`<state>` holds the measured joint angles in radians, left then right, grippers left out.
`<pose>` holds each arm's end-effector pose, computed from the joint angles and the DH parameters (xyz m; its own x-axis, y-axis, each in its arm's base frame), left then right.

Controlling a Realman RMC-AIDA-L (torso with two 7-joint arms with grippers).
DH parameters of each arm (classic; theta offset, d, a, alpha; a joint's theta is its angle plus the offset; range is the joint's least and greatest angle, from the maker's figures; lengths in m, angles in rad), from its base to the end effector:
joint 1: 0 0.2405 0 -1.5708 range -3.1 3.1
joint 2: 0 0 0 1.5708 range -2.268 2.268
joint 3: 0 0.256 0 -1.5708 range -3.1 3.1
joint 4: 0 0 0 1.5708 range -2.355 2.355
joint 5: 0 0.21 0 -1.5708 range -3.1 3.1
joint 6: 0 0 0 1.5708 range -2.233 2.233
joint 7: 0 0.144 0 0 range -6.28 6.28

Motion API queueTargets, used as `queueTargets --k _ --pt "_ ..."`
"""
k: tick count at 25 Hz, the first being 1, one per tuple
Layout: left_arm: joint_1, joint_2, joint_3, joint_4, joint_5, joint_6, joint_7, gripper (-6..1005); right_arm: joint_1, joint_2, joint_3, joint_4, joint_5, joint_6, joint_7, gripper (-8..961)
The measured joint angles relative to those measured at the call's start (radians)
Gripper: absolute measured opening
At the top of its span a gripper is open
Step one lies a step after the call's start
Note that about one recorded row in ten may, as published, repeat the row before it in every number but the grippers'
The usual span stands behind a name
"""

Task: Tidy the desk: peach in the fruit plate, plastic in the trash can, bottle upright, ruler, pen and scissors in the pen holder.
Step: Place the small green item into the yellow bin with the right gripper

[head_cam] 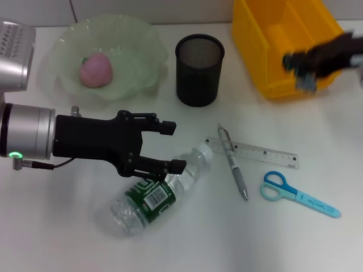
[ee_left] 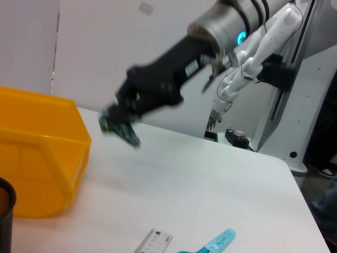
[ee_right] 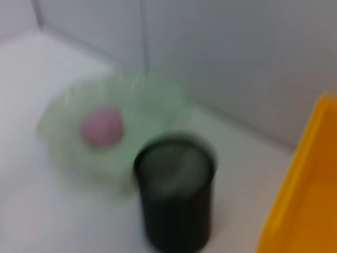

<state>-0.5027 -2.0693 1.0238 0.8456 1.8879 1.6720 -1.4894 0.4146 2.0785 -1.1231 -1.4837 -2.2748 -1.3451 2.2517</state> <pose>-0.2171 0.3139 -0.0087 0.8828 0.2494 0.3982 0.2566 -0.9658 0.0360 0.1926 0.3653 0.0658 0.8439 -0.4762 -0.2472 -0.5329 -0.6907 -0.4888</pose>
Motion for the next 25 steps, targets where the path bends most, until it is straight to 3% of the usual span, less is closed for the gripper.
queueTargets --k 1,6,18,25 --pt "-0.001 0.000 0.001 0.000 -0.001 0.000 0.000 842 -0.003 0.000 0.063 0.000 0.052 0.020 -0.024 59" --pt "-0.005 0.000 0.003 0.005 -0.001 0.002 -0.009 841 -0.001 0.001 0.152 0.102 0.189 0.150 -0.116 40" --pt "-0.012 0.000 0.004 0.000 -0.001 0.003 -0.013 839 0.073 0.000 0.154 0.353 0.260 0.365 -0.276 10" --pt "-0.013 0.000 0.001 0.000 -0.002 0.003 -0.014 838 0.080 0.002 0.151 0.382 0.272 0.419 -0.305 162"
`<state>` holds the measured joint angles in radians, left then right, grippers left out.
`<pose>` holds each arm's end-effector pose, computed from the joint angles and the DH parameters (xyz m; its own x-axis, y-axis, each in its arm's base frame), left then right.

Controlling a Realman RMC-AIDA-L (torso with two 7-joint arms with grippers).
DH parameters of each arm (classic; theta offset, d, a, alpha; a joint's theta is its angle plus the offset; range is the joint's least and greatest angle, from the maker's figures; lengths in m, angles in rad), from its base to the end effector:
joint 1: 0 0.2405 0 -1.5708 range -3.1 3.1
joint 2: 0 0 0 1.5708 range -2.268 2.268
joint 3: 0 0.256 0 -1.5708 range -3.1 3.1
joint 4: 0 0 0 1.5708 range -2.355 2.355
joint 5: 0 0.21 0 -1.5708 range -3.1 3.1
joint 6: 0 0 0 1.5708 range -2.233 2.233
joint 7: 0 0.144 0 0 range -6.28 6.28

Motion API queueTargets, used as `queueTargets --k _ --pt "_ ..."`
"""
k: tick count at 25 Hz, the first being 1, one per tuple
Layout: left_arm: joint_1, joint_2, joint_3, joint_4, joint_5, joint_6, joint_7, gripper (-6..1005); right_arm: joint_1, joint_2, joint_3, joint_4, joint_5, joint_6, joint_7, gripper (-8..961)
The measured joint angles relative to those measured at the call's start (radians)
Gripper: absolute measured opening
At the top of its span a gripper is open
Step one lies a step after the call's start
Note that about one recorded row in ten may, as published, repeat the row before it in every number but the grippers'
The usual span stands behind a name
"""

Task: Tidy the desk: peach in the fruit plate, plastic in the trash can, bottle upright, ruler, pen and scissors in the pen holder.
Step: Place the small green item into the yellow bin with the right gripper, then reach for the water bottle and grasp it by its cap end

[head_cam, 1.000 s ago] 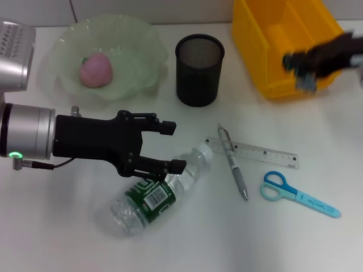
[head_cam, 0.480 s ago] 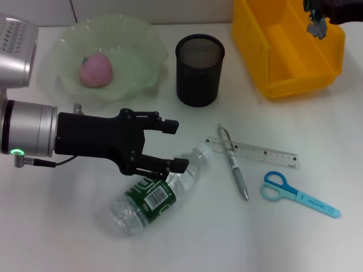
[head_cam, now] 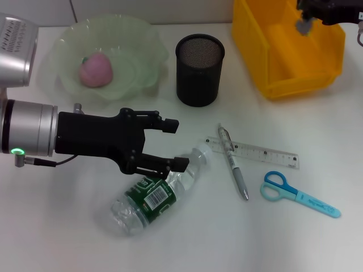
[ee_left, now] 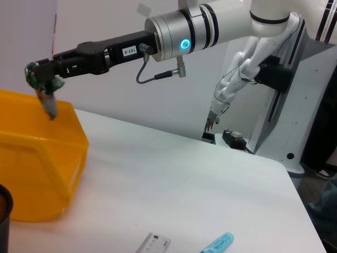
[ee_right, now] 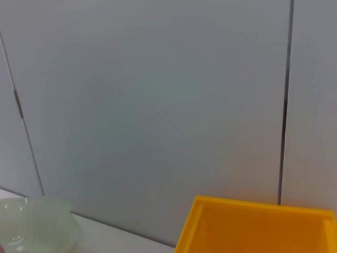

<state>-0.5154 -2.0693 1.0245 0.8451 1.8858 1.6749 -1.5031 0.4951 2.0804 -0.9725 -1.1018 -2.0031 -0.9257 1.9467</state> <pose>-0.2128 0.3162 -0.0087 0.8816 0.2514 0.3994 0.2552 -0.9659 0.0446 0.2310 0.4196 0.0732 0.7614 -0.3535 -0.5435 -0.6444 -0.5050 -0.5742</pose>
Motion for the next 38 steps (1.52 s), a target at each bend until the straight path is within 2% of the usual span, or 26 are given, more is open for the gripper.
queueTargets --k 6,10,13,14,15,16,17,21,23,25,26,29,30,31,32,35,36,38 --pt "0.003 0.000 -0.003 0.000 -0.010 0.000 0.000 836 -0.008 0.002 0.007 0.002 0.019 0.001 -0.009 295" --pt "0.007 0.000 -0.005 0.000 -0.013 0.000 0.000 836 -0.024 -0.001 0.009 0.000 0.073 -0.014 -0.031 472" --pt "0.008 0.002 -0.006 0.009 -0.013 0.008 -0.019 835 -0.072 -0.003 0.027 -0.034 0.147 -0.122 -0.048 596" --pt "0.008 0.002 -0.006 0.009 -0.013 0.008 -0.019 835 -0.072 -0.003 0.027 -0.034 0.147 -0.122 -0.048 635" --pt "0.007 0.003 -0.006 0.011 -0.013 0.010 -0.031 835 -0.091 -0.004 0.044 -0.043 0.171 -0.171 -0.061 675" --pt "0.005 0.004 -0.007 0.013 -0.013 0.012 -0.044 835 -0.129 -0.005 0.093 -0.050 0.218 -0.298 -0.105 715" --pt "0.002 0.006 -0.007 0.021 -0.013 0.012 -0.066 834 -0.129 -0.005 0.093 -0.050 0.218 -0.298 -0.105 715" --pt "0.000 0.009 -0.007 0.099 0.012 0.013 -0.176 834 -0.206 -0.008 0.226 0.018 0.283 -0.645 -0.299 715" --pt "0.000 0.007 -0.004 0.149 0.028 0.013 -0.242 833 -0.239 -0.018 0.259 0.084 0.272 -0.814 -0.420 715" --pt "-0.004 0.006 0.015 0.209 0.041 0.011 -0.335 833 -0.269 -0.028 0.267 0.158 0.234 -0.925 -0.532 715" --pt "-0.011 0.006 0.027 0.239 0.056 0.009 -0.388 833 -0.290 -0.031 0.267 0.234 0.194 -0.977 -0.631 715" --pt "-0.061 0.004 0.080 0.315 0.146 0.009 -0.577 832 -0.306 -0.033 0.269 0.310 0.159 -0.988 -0.715 715" --pt "-0.112 0.002 0.137 0.351 0.219 0.005 -0.713 832 -0.315 -0.033 0.269 0.362 0.139 -0.986 -0.767 715" --pt "-0.137 0.000 0.162 0.361 0.249 0.000 -0.775 832 -0.315 -0.033 0.269 0.362 0.139 -0.986 -0.767 715" --pt "-0.137 0.000 0.162 0.361 0.249 0.000 -0.775 831 -0.317 -0.032 0.269 0.385 0.133 -0.983 -0.784 715" --pt "-0.215 -0.006 0.228 0.361 0.332 -0.027 -0.922 831 -0.321 -0.033 0.270 0.430 0.126 -0.972 -0.815 714" --pt "-0.254 -0.010 0.281 0.355 0.372 -0.077 -1.008 831 -0.322 -0.033 0.271 0.438 0.125 -0.969 -0.824 714" --pt "-0.265 -0.010 0.308 0.353 0.385 -0.104 -1.045 830 -0.328 -0.032 0.273 0.442 0.118 -0.967 -0.845 714"
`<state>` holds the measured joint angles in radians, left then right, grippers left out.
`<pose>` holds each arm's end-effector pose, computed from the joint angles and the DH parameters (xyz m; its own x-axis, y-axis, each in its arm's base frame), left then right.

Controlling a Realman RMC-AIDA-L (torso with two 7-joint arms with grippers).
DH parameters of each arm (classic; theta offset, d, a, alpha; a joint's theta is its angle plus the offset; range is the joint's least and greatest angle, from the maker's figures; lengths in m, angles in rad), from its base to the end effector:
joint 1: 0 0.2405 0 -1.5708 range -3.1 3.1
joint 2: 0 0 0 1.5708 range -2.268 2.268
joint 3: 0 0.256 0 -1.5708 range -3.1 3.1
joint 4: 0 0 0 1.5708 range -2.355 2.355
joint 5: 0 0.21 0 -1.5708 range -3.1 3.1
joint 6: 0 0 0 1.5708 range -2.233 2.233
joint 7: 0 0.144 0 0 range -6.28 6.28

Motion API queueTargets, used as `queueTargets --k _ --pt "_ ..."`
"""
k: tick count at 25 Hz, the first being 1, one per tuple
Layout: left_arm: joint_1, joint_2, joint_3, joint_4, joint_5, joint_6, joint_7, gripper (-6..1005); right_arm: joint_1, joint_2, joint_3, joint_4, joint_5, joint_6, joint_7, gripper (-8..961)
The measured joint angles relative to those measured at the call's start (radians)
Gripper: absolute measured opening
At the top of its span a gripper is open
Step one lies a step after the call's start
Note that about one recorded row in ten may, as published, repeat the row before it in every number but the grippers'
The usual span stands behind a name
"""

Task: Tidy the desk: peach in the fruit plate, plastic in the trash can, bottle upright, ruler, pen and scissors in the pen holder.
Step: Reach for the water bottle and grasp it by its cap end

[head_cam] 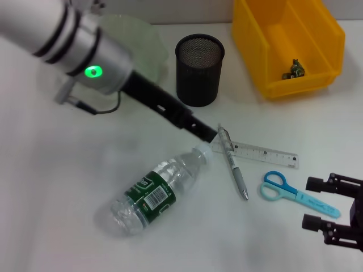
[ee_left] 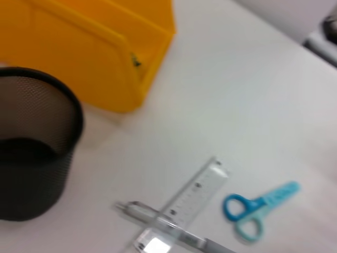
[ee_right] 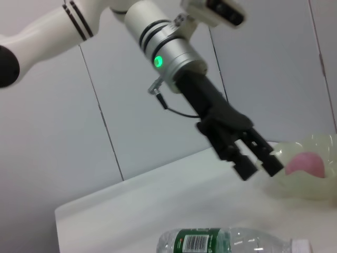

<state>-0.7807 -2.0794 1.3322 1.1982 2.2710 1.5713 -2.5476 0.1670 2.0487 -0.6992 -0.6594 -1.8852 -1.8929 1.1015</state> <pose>-0.1072 0.3640 -0.0235 0.7998 0.5964 -0.0678 0.5861 -0.8004 -0.1263 0.3223 0.1991 0.0226 0.7279 -0.2745 -0.6283 -0.4200 -0.9029 -0.0920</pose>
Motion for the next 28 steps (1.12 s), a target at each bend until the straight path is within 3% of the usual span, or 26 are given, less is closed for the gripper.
queueTargets --k 3,10,28 --pt "-0.028 0.000 0.091 -0.008 0.034 -0.073 -0.086 830 -0.006 0.003 0.007 0.001 -0.013 0.009 -0.023 714" --pt "-0.051 -0.001 0.181 -0.078 0.041 -0.160 -0.124 828 -0.008 0.003 0.028 0.007 -0.019 0.038 -0.025 714" --pt "-0.037 -0.001 0.324 -0.218 0.032 -0.332 -0.178 825 -0.014 0.013 0.054 0.013 -0.020 0.090 -0.027 715"
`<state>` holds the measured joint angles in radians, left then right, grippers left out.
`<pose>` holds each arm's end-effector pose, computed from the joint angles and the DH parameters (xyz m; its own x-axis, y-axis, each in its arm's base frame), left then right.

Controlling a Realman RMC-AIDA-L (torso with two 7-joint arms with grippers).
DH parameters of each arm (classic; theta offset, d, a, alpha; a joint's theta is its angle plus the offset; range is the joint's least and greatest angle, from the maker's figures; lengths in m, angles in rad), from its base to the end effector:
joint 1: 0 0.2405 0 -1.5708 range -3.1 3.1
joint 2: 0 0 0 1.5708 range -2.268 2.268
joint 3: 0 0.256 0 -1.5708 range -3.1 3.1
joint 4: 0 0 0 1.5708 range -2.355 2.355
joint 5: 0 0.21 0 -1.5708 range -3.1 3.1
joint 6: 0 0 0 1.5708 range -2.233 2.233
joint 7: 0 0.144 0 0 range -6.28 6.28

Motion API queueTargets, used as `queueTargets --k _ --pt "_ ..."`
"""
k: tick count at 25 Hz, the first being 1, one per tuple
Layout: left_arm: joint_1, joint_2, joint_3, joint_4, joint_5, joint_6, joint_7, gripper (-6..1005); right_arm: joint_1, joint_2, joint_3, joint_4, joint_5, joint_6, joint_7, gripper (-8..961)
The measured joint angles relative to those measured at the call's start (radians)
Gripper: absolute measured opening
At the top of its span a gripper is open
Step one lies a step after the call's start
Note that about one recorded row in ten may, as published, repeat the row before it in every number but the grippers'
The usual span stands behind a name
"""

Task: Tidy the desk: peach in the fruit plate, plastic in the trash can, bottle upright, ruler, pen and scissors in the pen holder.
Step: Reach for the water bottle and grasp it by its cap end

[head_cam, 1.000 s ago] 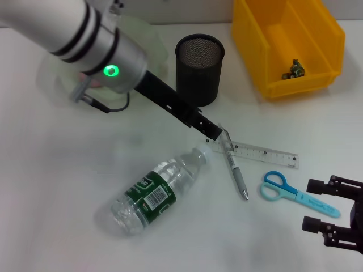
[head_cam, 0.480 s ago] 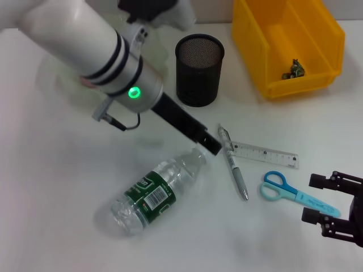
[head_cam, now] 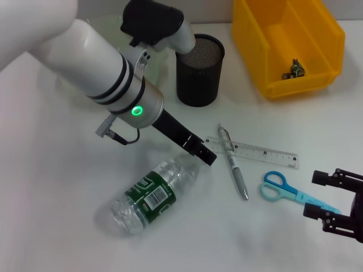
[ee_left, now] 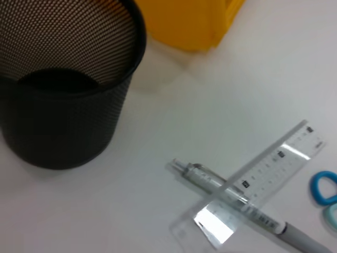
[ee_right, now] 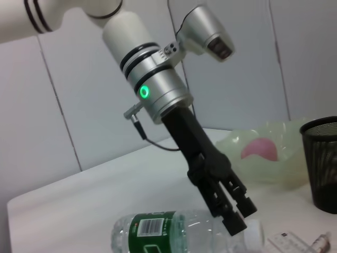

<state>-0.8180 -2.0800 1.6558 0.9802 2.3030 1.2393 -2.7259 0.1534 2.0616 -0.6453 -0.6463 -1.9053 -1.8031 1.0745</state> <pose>-0.1331 0.3666 -0.0910 0.7260 0.6714 -0.1487 0.6220 -0.7334 -0.2745 0.3366 0.2015 0.0192 0.7361 -0.2871 -0.6130 -0.4846 -0.8558 -0.1812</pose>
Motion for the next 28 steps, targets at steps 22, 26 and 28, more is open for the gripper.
queueTargets --k 22,26,28 --pt "0.016 0.000 0.088 -0.031 -0.034 -0.085 0.000 821 -0.006 0.000 0.044 0.001 0.001 -0.006 -0.001 715" --pt "0.027 0.000 0.094 -0.019 -0.033 -0.092 0.016 785 -0.007 0.000 0.045 0.001 0.004 -0.004 -0.001 714" --pt "0.034 0.000 0.101 -0.010 -0.031 -0.097 0.029 714 -0.007 0.000 0.046 0.001 0.004 -0.002 -0.001 714"
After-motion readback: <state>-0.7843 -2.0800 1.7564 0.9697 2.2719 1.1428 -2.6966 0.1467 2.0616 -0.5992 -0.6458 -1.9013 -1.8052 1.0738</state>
